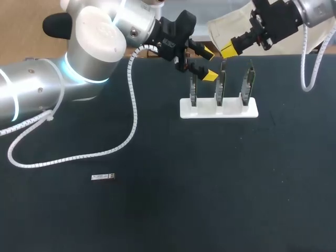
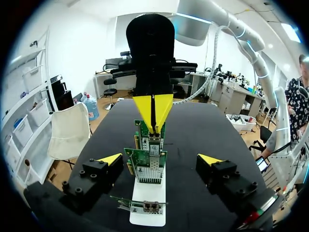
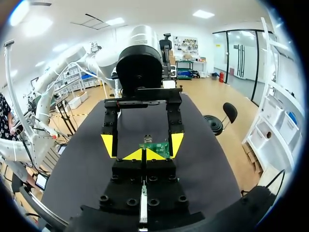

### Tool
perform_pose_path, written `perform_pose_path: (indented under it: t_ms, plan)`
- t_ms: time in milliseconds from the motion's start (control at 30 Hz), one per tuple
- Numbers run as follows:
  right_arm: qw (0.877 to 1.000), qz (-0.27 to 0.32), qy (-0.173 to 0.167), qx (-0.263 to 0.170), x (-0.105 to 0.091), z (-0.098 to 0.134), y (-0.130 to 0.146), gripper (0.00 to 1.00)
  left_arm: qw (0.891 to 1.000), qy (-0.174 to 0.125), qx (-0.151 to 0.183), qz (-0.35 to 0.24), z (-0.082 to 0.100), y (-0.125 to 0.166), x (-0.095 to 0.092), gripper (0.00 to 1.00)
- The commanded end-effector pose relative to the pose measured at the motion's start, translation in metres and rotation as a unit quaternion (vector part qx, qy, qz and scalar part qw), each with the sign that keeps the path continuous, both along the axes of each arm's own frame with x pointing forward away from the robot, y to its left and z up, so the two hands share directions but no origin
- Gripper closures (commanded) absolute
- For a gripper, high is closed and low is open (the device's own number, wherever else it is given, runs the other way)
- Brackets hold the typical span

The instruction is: Pick up the optical module with the left hand, and insert it into the network port with the right hand.

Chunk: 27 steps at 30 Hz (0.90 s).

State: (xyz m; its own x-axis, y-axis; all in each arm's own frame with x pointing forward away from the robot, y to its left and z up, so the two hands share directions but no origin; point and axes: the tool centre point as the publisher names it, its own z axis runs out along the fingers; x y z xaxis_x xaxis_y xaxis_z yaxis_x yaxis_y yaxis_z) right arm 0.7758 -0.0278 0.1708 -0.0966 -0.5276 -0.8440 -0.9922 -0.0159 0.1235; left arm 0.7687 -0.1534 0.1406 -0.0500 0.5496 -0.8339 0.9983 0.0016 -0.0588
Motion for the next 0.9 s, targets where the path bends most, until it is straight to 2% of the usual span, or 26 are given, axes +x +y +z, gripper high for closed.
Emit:
perform_pose_path:
  t_ms: [33,900]
  plan:
    - [1.0,0.0,0.003,-0.002,0.002,-0.003,0.001,1.0,1.0,0.001,0.002,-0.001,0.0,-0.001,0.001,0.0]
    - [1.0,-0.008,0.014,-0.021,0.003,-0.018,0.0,1.0,1.0,0.001,0.002,-0.001,0.0,-0.001,0.001,0.0]
